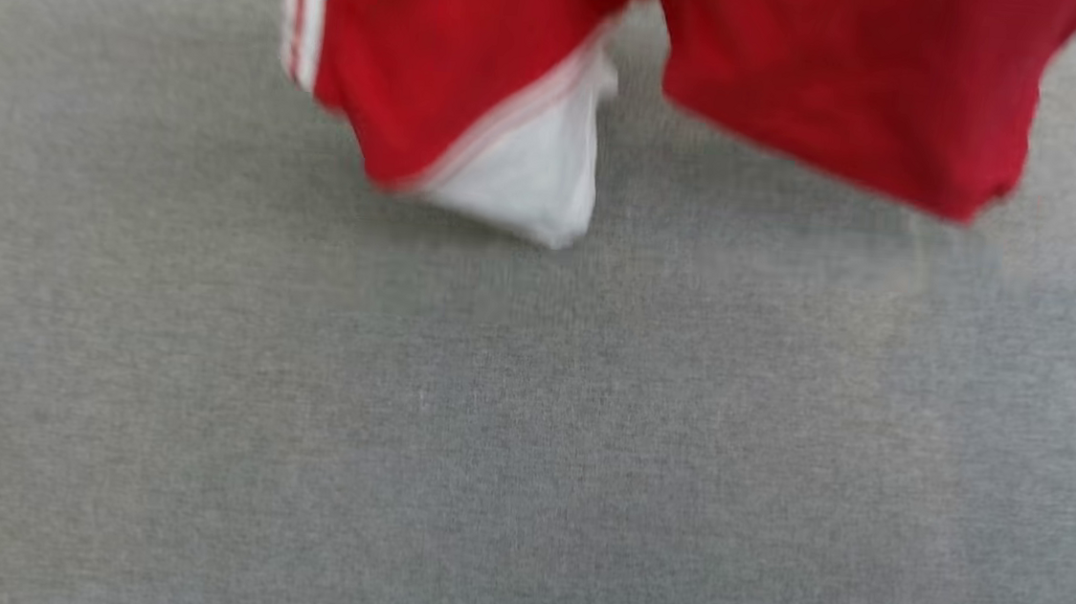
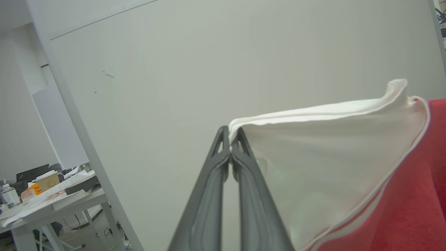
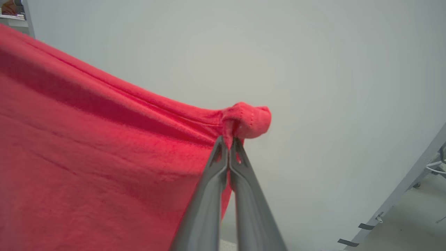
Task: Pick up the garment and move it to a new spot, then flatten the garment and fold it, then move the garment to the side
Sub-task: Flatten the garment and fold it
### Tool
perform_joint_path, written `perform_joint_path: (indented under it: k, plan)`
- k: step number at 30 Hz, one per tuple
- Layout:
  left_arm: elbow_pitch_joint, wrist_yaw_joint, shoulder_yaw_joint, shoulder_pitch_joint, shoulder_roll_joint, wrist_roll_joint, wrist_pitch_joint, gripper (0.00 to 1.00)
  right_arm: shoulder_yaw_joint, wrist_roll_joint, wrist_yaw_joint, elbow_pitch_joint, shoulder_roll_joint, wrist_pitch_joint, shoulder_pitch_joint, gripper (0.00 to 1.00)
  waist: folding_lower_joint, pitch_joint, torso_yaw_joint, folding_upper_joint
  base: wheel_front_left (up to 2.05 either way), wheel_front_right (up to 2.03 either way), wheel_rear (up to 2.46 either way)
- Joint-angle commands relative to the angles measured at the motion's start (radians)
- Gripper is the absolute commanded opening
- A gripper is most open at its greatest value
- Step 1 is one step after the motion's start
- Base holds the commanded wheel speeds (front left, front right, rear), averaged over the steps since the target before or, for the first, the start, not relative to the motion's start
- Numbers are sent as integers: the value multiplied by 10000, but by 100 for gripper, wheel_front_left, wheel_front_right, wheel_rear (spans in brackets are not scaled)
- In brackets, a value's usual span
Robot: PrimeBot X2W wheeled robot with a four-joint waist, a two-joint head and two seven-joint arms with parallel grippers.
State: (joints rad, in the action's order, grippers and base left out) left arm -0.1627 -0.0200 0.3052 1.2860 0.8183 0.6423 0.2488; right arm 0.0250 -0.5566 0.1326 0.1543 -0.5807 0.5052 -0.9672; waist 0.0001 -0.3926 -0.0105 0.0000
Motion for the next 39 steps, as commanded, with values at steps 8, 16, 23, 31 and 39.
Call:
perform_joint_path:
  k: [8, 16, 23, 31, 39]
  plan:
    - [4367, 1106, 915, 5287, -738, -1773, -749, 0, -1196, 1041, -19, -2980, 79, -1198, -4253, 0, -1, -2972, -194, 0, 0, 0, 0]
    - [7334, 1297, 1410, 7512, -1463, -2723, -2957, 0, -1348, 2265, -19, -5521, 793, -3093, -6367, 0, -1, -3552, -89, 0, 0, 0, 0]
    - [8971, 1458, 1942, 7064, -2044, -2515, -4621, 0, -1864, 2595, -19, -6943, 1249, -4231, -6517, 0, -1, -3671, 223, 0, 0, 0, 0]
    - [8850, 1501, 2421, 4074, -2856, -1643, -5089, 0, -2794, 2179, -19, -7690, 1344, -5279, -5141, 0, -1, -3211, 615, 0, 0, 0, 0]
    - [7479, 1438, 2139, 187, -3486, -1394, -5103, 0, -3819, 1416, -19, -7906, 1350, -6329, -2946, 0, -1, -1908, 795, 0, 0, 0, 0]
